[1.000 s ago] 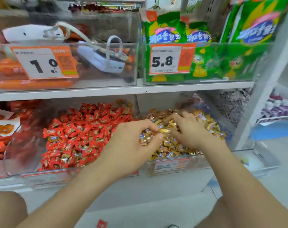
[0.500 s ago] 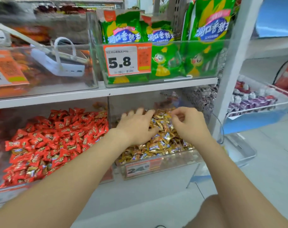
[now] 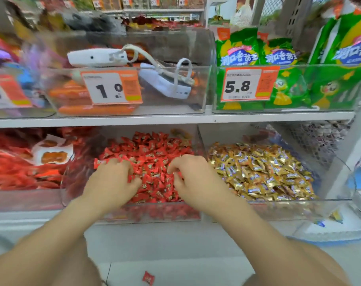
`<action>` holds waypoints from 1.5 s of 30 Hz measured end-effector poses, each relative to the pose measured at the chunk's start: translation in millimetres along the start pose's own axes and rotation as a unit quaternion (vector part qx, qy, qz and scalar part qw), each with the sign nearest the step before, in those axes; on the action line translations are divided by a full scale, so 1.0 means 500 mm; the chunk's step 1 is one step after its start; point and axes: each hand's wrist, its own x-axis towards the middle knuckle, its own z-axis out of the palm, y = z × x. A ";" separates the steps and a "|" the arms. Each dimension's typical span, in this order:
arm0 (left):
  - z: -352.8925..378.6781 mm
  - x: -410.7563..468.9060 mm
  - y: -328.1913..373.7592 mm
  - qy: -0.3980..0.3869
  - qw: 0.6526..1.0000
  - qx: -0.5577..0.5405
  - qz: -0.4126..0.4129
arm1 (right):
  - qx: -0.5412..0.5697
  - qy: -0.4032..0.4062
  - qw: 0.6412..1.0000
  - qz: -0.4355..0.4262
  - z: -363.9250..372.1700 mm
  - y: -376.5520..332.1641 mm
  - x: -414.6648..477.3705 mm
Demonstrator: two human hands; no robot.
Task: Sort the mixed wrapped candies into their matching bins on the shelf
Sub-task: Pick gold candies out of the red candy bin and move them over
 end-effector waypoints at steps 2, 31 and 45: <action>0.006 0.010 -0.039 -0.115 0.991 0.007 -0.072 | -0.052 -0.066 0.996 0.016 0.052 -0.003 0.033; 0.030 0.082 -0.044 -0.270 0.858 -0.406 -0.160 | 0.284 -0.228 0.898 0.248 0.128 -0.053 0.160; -0.006 0.070 -0.117 -0.138 0.969 -0.163 0.121 | 0.016 -0.154 0.983 0.096 0.034 0.001 0.125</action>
